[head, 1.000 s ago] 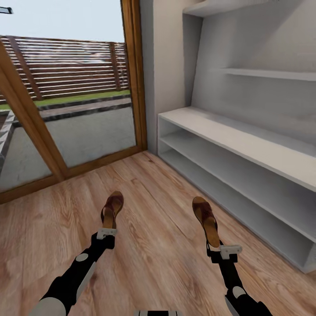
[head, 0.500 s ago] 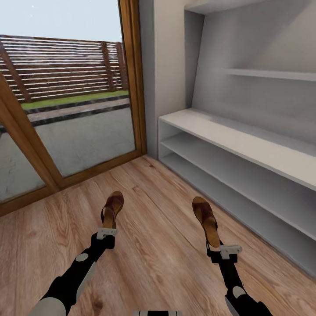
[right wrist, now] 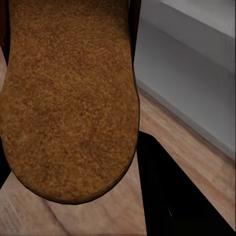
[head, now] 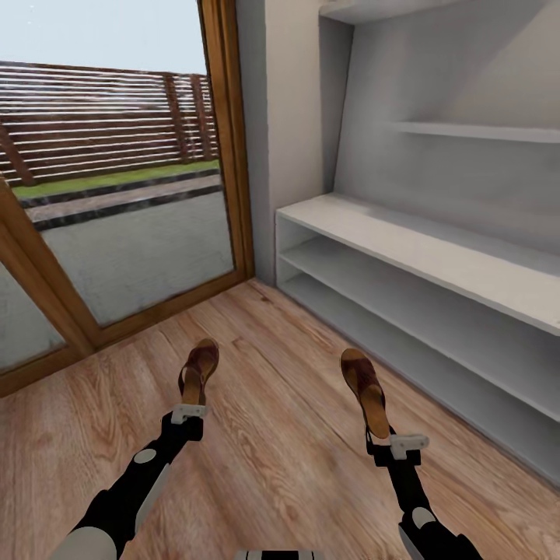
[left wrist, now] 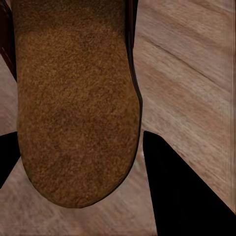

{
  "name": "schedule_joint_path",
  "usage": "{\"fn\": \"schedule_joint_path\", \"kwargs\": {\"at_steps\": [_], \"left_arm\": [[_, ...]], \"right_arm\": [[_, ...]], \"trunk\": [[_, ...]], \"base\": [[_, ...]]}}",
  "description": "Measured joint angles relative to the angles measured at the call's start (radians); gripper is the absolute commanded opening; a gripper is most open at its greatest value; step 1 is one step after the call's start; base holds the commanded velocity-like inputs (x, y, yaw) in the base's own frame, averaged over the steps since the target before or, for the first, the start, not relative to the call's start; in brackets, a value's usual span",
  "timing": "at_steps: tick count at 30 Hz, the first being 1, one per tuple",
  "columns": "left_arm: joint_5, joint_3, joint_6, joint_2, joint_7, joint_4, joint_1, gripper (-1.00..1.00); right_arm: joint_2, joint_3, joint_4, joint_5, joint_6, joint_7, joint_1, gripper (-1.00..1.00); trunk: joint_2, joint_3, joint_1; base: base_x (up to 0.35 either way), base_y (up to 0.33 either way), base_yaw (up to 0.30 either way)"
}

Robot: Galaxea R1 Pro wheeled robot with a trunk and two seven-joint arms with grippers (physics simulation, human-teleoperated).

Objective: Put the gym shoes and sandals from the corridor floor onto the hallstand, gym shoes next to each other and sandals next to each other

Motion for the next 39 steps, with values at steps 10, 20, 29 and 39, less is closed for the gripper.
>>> {"fn": "schedule_joint_path", "kwargs": {"at_steps": [10,20,29,39], "left_arm": [[0.0,0.0,0.0,0.0,0.0,0.0,0.0,-1.0],[0.0,0.0,0.0,0.001,0.0,0.0,0.0,-1.0],[-0.001,0.002,0.0,0.001,-0.001,0.02,0.0,-1.0],[0.0,0.0,0.0,0.001,-0.001,0.022,0.0,-1.0]], "right_arm": [[0.0,0.0,0.0,0.0,0.0,0.0,0.0,-1.0],[0.0,0.0,0.0,0.0,0.0,0.0,0.0,-1.0],[0.0,-0.001,0.039,-0.002,0.0,0.0,0.0,-1.0],[0.0,-0.001,0.085,-0.006,-0.002,0.0,0.0,-1.0]], "trunk": [[0.0,0.006,0.0],[0.0,0.012,0.0],[0.0,0.015,0.0],[0.0,0.015,0.0]], "base": [[0.001,0.002,-0.212],[0.0,0.0,-0.214],[0.0,0.191,-0.107],[0.026,0.329,-0.004]]}}
